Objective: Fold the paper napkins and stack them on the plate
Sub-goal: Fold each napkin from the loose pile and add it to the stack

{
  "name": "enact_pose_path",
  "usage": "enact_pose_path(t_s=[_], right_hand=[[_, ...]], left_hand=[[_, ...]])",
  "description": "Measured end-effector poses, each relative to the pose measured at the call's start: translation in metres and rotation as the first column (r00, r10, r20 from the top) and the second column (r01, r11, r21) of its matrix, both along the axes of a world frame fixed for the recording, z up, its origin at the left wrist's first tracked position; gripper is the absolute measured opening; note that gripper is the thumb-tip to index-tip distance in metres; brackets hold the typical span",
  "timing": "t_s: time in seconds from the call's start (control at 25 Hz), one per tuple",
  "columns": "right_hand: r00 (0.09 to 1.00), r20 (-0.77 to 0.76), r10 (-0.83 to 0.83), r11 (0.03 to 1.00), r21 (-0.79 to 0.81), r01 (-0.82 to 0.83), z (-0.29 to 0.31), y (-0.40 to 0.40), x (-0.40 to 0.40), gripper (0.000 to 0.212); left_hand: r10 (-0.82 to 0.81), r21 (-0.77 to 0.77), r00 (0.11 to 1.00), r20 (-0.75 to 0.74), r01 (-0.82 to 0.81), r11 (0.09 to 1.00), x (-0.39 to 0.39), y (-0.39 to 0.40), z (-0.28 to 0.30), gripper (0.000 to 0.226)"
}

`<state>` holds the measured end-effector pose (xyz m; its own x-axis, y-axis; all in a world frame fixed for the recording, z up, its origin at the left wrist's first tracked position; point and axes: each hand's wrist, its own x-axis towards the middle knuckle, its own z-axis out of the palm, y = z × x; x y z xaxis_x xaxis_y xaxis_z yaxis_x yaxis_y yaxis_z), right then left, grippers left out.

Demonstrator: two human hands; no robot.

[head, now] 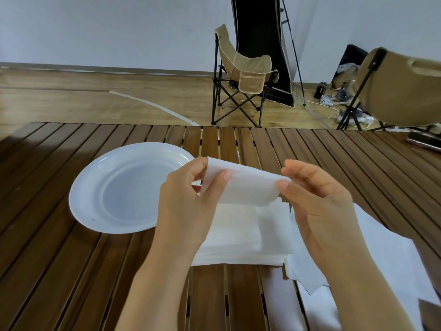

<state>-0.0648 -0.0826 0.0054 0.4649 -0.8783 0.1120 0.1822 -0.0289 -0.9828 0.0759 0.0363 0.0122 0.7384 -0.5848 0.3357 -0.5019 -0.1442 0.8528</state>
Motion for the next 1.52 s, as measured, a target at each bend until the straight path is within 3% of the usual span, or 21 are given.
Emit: enact_pose_path(t_s=[0.16, 0.56, 0.72, 0.96, 1.2, 1.36, 1.52], right_hand=[[0.982, -0.177, -0.067, 0.985, -0.166, 0.037, 0.003, 0.004, -0.001, 0.025], [0.958, -0.274, -0.085, 0.932, -0.361, -0.021, 0.006, 0.011, 0.004, 0.016], [0.973, -0.226, -0.040, 0.966, -0.258, -0.020, 0.005, 0.011, 0.005, 0.004], [0.980, -0.182, 0.081, 0.996, -0.006, -0.084, 0.000, 0.013, 0.011, 0.023], [0.970, -0.206, 0.127, 0.992, 0.047, -0.120, -0.004, 0.011, 0.010, 0.017], [0.984, -0.143, 0.106, 0.984, 0.156, -0.083, -0.008, 0.010, 0.014, 0.021], [0.985, -0.137, 0.103, 0.988, 0.127, -0.085, -0.007, 0.010, 0.015, 0.024]], left_hand=[[0.075, -0.063, 0.993, 0.087, -0.070, 0.996, 0.006, 0.005, 0.001, 0.012], [0.094, -0.171, 0.995, 0.042, -0.085, 0.982, 0.007, 0.008, 0.005, 0.019], [0.091, -0.149, 0.996, 0.025, -0.087, 0.985, 0.007, 0.008, 0.006, 0.021], [0.104, -0.134, 0.977, -0.186, -0.131, 0.982, 0.005, 0.005, 0.004, 0.027], [0.100, 0.048, 0.954, -0.283, -0.090, 0.995, 0.003, 0.003, -0.002, 0.036], [0.132, 0.093, 0.945, -0.300, -0.109, 0.990, 0.003, 0.001, -0.002, 0.047], [0.137, 0.111, 0.951, -0.276, -0.109, 0.988, 0.003, 0.001, -0.002, 0.044]])
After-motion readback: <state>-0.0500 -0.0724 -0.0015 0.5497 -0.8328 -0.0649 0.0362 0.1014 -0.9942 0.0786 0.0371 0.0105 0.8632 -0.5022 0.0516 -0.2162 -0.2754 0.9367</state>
